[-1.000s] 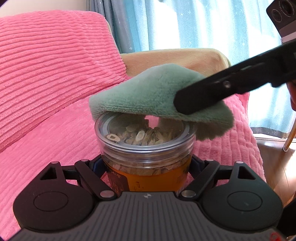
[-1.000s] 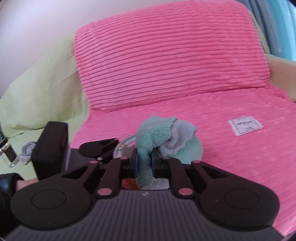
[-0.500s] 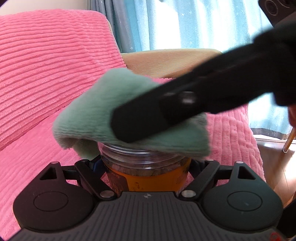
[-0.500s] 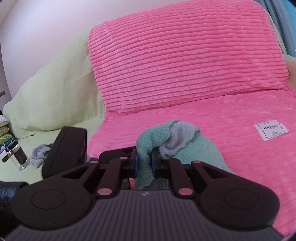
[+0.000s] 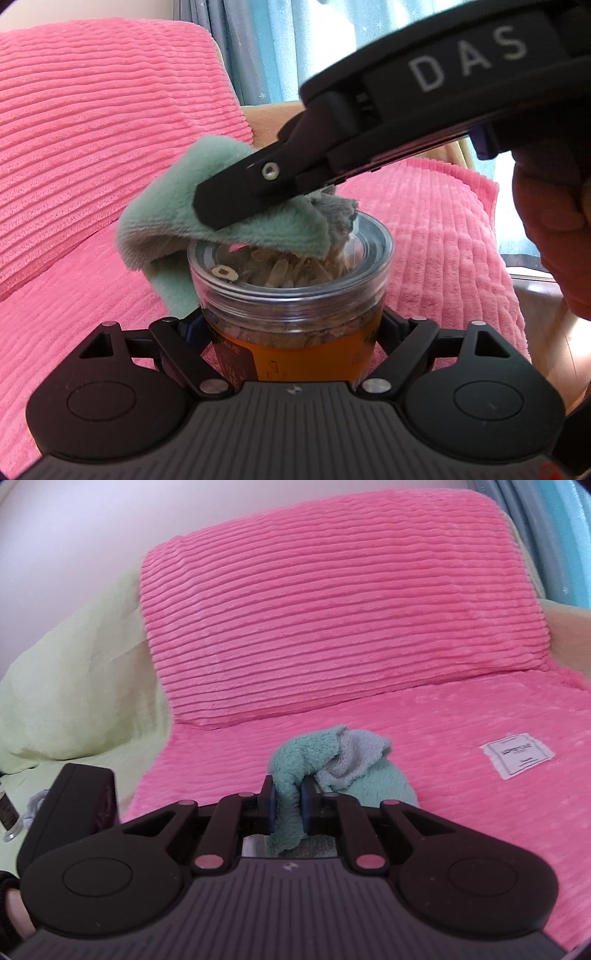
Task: Clean container
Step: 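Rub the cloth around the lid rim with the right tool while the left tool holds the jar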
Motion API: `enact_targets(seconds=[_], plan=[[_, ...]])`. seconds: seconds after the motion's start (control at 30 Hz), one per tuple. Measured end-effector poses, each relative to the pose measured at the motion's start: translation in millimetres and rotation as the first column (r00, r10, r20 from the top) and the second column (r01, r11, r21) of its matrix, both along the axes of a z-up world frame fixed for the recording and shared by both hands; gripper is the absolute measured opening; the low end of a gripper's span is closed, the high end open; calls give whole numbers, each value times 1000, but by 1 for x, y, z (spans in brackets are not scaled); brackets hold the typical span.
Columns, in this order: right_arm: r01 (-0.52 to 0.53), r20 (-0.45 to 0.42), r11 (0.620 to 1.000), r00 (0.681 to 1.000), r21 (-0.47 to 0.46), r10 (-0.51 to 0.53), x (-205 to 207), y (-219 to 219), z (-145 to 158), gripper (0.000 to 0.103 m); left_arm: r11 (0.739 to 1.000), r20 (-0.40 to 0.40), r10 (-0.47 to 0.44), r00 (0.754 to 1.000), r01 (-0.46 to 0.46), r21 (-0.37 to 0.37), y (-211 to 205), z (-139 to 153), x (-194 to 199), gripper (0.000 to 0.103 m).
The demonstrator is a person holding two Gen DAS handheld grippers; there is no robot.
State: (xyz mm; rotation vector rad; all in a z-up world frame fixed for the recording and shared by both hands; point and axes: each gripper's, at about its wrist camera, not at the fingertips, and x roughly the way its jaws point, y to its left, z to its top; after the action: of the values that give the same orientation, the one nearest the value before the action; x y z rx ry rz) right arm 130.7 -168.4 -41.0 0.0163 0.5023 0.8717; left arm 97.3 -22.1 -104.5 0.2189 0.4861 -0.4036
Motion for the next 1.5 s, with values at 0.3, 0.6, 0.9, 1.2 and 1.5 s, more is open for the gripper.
enact_targets(seconds=[0.3, 0.6, 0.9, 1.2, 1.5], plan=[[46, 6, 999, 999, -21, -46, 3, -16, 1, 10, 1000, 2, -1, 1000, 1, 6, -1, 0, -3, 85], [54, 20, 997, 998, -50, -54, -8, -26, 3, 10, 1000, 0, 4, 1000, -4, 7, -5, 1, -1, 85], [19, 120, 986, 993, -166, 1, -39, -13, 5, 12, 1000, -5, 5, 1000, -5, -2, -3, 0, -1, 85], [-23, 44, 997, 999, -71, 26, -35, -6, 1, 12, 1000, -7, 8, 1000, -8, -2, -5, -1, -2, 85], [89, 110, 990, 991, -108, -77, -22, 2, -3, 11, 1000, -7, 15, 1000, -15, 0, -11, 0, 2, 85]])
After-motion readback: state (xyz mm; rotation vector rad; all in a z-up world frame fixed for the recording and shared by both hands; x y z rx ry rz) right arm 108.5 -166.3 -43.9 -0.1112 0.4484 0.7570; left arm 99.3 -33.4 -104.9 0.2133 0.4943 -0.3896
